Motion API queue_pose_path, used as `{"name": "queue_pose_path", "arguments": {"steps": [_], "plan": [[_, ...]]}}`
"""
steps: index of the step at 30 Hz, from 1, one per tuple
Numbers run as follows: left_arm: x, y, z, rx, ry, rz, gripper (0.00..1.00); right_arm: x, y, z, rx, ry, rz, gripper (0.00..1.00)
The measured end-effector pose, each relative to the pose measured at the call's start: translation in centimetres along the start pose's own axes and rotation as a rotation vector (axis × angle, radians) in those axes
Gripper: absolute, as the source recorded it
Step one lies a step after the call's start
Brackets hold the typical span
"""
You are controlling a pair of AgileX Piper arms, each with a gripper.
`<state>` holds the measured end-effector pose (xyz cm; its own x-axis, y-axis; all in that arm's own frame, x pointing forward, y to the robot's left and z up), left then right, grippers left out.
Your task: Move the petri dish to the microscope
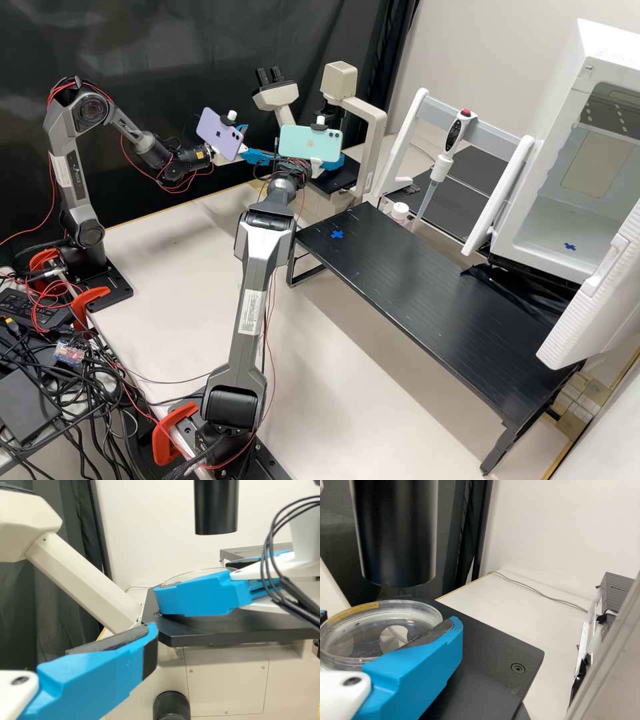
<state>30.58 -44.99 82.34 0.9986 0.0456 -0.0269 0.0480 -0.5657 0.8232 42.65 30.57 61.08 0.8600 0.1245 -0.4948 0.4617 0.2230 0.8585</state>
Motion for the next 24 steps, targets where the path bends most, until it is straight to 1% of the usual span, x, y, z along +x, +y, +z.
{"name": "queue_pose_path", "arguments": {"steps": [1,2,20,24], "plan": [[0.00,0.00,0.00,0.000,0.000,0.000,1.00,0.00,0.00,0.00,0.000,0.000,0.000,0.00],[0.00,0.00,0.00,0.000,0.000,0.000,1.00,-0.01,0.05,-0.04,0.000,0.001,0.001,1.00],[0.00,0.00,0.00,0.000,0.000,0.000,1.00,0.35,-0.14,0.37,-0.008,-0.027,0.014,1.00],[0.00,0.00,0.00,0.000,0.000,0.000,1.00,0.37,-0.16,0.40,-0.017,-0.029,0.015,1.00]]}}
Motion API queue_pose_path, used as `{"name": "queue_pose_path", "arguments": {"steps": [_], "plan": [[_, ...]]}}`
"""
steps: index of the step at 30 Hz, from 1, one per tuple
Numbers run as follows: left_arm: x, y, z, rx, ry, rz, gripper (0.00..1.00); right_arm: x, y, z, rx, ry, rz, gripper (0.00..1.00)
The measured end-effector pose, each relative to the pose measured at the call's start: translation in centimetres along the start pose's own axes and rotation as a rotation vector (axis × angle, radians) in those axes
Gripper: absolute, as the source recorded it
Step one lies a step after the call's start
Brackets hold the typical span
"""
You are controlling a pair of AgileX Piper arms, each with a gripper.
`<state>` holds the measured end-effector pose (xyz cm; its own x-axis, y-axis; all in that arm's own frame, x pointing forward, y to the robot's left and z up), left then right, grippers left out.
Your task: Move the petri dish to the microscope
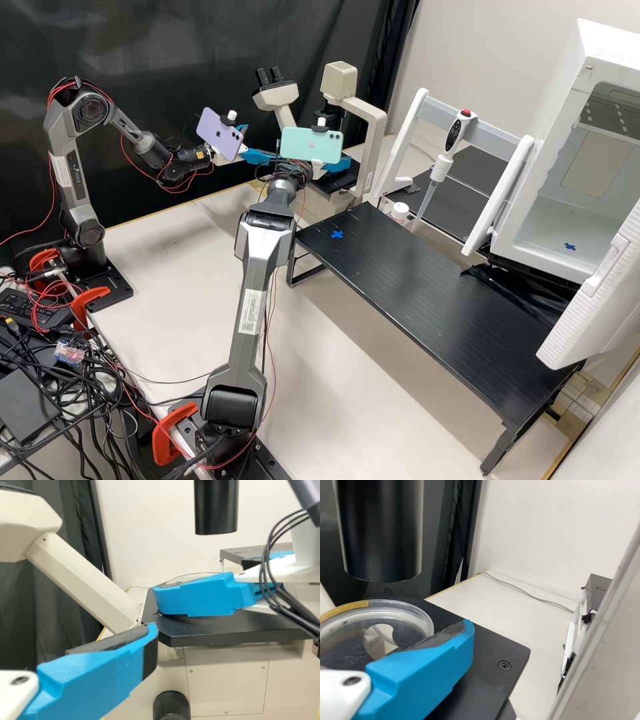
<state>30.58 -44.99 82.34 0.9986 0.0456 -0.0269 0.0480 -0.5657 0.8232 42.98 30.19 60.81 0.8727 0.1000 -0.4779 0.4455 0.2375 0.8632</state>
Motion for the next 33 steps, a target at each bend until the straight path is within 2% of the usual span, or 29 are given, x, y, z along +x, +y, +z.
{"name": "queue_pose_path", "arguments": {"steps": [5,10,14,15,19,20,21,22,24,29,33], "plan": [[0.0,0.0,0.0,0.000,0.000,0.000,1.00,-0.7,0.1,0.4,-0.025,-0.024,-0.006,1.00],[0.0,0.0,0.0,0.000,0.000,0.000,1.00,-2.7,0.7,0.5,-0.074,-0.017,0.013,1.00],[0.0,0.0,0.0,0.000,0.000,0.000,1.00,-4.6,1.1,0.6,-0.076,0.002,0.056,1.00],[0.0,0.0,0.0,0.000,0.000,0.000,1.00,-5.1,1.1,0.8,-0.065,0.002,0.066,1.00],[0.0,0.0,0.0,0.000,0.000,0.000,1.00,-7.3,1.0,1.5,-0.082,0.027,0.092,1.00],[0.0,0.0,0.0,0.000,0.000,0.000,1.00,-7.8,0.9,1.7,-0.070,0.035,0.095,1.00],[0.0,0.0,0.0,0.000,0.000,0.000,1.00,-8.6,0.8,1.9,-0.082,0.047,0.098,1.00],[0.0,0.0,0.0,0.000,0.000,0.000,1.00,-9.1,0.9,2.1,-0.074,0.056,0.108,1.00],[0.0,0.0,0.0,0.000,0.000,0.000,1.00,-10.4,0.8,2.5,-0.087,0.077,0.117,1.00],[0.0,0.0,0.0,0.000,0.000,0.000,1.00,-14.9,1.4,3.7,-0.084,0.152,0.223,1.00],[0.0,0.0,0.0,0.000,0.000,0.000,1.00,-18.8,2.4,4.4,-0.082,0.220,0.347,1.00]]}}
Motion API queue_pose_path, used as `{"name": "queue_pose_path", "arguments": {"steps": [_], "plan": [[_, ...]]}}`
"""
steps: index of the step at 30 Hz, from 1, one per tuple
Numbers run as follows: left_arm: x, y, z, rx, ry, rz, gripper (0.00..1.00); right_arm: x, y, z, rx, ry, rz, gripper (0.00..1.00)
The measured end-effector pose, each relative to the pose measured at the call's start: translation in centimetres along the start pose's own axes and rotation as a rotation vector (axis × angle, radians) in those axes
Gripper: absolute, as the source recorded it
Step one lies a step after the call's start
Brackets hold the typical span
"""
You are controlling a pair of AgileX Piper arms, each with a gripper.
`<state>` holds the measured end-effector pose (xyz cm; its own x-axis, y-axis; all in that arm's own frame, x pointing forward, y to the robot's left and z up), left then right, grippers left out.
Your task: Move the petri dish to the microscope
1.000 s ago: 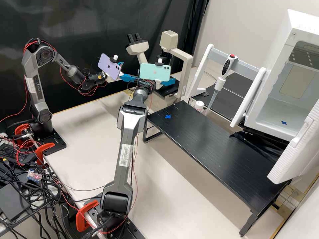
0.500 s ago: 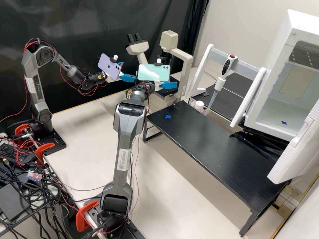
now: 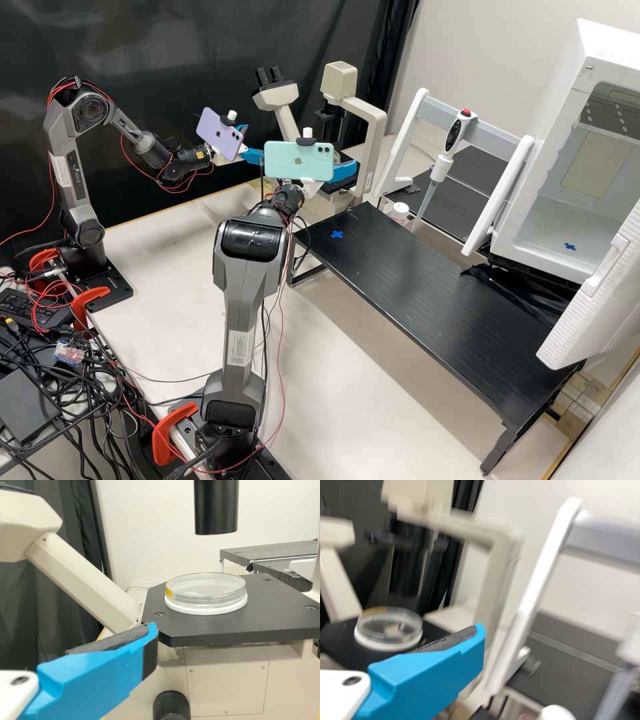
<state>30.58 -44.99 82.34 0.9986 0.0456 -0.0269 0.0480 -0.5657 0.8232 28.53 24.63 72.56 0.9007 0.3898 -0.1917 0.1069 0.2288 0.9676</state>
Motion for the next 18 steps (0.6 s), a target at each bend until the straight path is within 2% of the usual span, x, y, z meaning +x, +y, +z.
{"name": "queue_pose_path", "arguments": {"steps": [3,4,9,13,16,18], "plan": [[0.0,0.0,0.0,0.000,0.000,0.000,1.00,-2.9,1.1,0.5,-0.025,0.036,0.085,1.00],[0.0,0.0,0.0,0.000,0.000,0.000,1.00,-3.7,1.6,0.6,-0.024,0.048,0.120,1.00],[0.0,0.0,0.0,0.000,0.000,0.000,1.00,-7.2,2.5,2.2,-0.050,0.050,0.222,1.00],[0.0,0.0,0.0,0.000,0.000,0.000,1.00,-9.3,3.0,3.7,-0.070,0.027,0.269,1.00],[0.0,0.0,0.0,0.000,0.000,0.000,1.00,-10.5,3.1,5.0,-0.090,-0.002,0.272,1.00],[0.0,0.0,0.0,0.000,0.000,0.000,1.00,-11.2,3.4,5.9,-0.080,-0.007,0.276,1.00]]}}
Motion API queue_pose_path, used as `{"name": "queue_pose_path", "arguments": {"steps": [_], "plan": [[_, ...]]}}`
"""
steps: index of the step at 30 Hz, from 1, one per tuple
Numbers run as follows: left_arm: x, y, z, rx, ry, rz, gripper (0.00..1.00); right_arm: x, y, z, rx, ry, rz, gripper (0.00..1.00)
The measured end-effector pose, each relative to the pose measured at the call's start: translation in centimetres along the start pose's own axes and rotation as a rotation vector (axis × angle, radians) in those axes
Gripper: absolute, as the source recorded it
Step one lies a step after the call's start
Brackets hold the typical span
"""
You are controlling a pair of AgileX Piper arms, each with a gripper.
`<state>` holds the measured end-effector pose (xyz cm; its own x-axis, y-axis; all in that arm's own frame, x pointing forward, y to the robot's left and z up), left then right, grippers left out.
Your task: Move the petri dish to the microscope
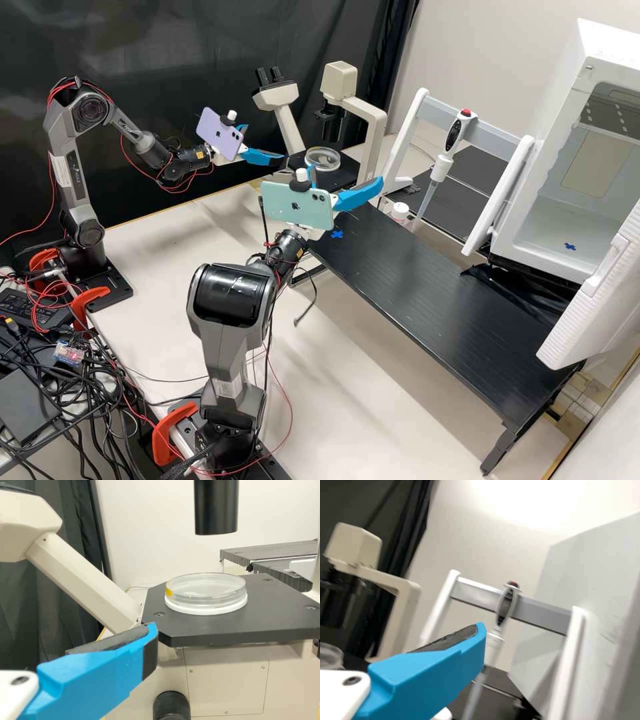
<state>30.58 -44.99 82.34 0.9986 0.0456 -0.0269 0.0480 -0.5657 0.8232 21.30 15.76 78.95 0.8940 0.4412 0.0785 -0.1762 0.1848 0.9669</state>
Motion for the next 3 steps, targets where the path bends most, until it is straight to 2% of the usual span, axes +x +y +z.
{"name": "queue_pose_path", "arguments": {"steps": [3], "plan": [[0.00,0.00,0.00,0.000,0.000,0.000,1.00,-0.54,0.37,1.26,0.036,-0.010,-0.001,1.00]]}}
